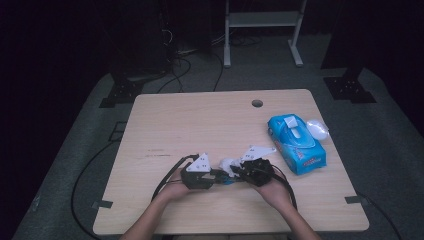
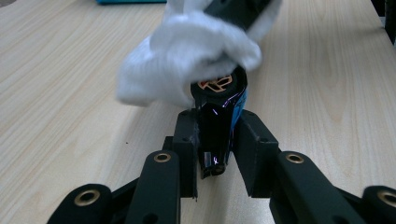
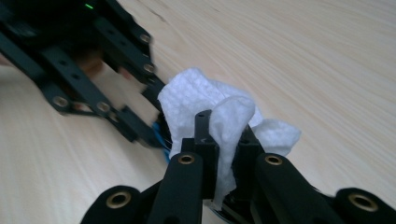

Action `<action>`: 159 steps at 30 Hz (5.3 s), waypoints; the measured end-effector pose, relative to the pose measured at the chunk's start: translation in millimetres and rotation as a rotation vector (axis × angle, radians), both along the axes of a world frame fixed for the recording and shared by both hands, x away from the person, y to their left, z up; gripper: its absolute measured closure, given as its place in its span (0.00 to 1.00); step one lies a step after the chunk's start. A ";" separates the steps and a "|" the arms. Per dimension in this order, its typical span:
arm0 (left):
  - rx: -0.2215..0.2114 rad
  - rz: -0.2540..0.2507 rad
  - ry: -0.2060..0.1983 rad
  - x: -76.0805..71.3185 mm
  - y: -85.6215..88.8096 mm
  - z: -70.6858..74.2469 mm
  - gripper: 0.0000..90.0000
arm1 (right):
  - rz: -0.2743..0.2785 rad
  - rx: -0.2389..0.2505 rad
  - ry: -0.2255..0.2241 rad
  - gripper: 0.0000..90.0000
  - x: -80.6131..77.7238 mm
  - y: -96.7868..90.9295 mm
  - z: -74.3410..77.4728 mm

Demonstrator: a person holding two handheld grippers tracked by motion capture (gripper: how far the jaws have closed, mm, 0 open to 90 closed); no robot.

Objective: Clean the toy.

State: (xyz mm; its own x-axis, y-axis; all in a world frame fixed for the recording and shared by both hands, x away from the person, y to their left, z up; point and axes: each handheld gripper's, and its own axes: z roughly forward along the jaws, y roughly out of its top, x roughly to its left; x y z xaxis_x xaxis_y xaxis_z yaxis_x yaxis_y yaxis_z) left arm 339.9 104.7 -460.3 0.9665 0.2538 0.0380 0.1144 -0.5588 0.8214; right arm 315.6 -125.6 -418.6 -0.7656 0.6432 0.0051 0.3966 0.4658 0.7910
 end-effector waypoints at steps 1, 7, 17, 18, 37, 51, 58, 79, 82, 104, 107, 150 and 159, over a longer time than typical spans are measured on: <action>-0.002 0.000 0.002 0.1 0.1 -0.1 0.79 | -0.015 -0.011 -0.005 0.93 0.3 -4.1 0.3; 0.002 -0.005 -0.005 0.4 -1.8 -0.7 0.79 | -0.067 0.009 0.011 0.93 1.5 -26.9 -0.1; 0.010 -0.001 -0.013 -1.5 0.6 0.8 0.79 | -0.067 0.050 -0.040 0.93 -8.5 -31.1 5.6; 0.008 0.000 -0.013 -1.5 0.6 1.0 0.79 | -0.074 0.061 -0.039 0.93 -9.1 -34.7 6.4; 0.008 0.005 -0.018 -0.3 1.8 2.5 0.79 | -0.110 0.010 -0.023 0.93 -6.1 -37.5 -2.8; 0.009 0.013 -0.014 0.6 1.8 2.5 0.80 | -0.104 0.019 -0.025 0.93 -3.9 -36.0 -3.6; 0.011 0.016 -0.016 0.9 2.9 2.6 0.80 | -0.103 -0.010 -0.048 0.93 -2.9 -33.8 -3.1; 0.012 0.018 0.000 2.6 3.9 0.6 0.81 | -0.174 0.064 0.005 0.93 1.6 -62.8 -4.9; 0.012 0.022 -0.006 2.4 3.5 0.4 0.81 | -0.150 0.053 -0.008 0.93 0.2 -57.3 -4.6; 0.007 0.026 -0.010 0.4 -1.3 2.2 0.81 | -0.039 0.006 -0.029 0.93 -1.7 -12.7 -4.6; -0.001 0.029 -0.005 0.3 -2.2 1.9 0.83 | -0.066 0.016 -0.014 0.93 1.2 -24.1 -3.6; 0.004 0.007 -0.002 0.7 -15.8 -0.2 0.78 | -0.113 0.034 0.000 0.93 0.4 -45.0 -3.8; 0.000 0.006 -0.005 0.4 -16.1 -0.9 0.78 | -0.017 0.077 0.017 0.93 0.8 -10.3 -0.6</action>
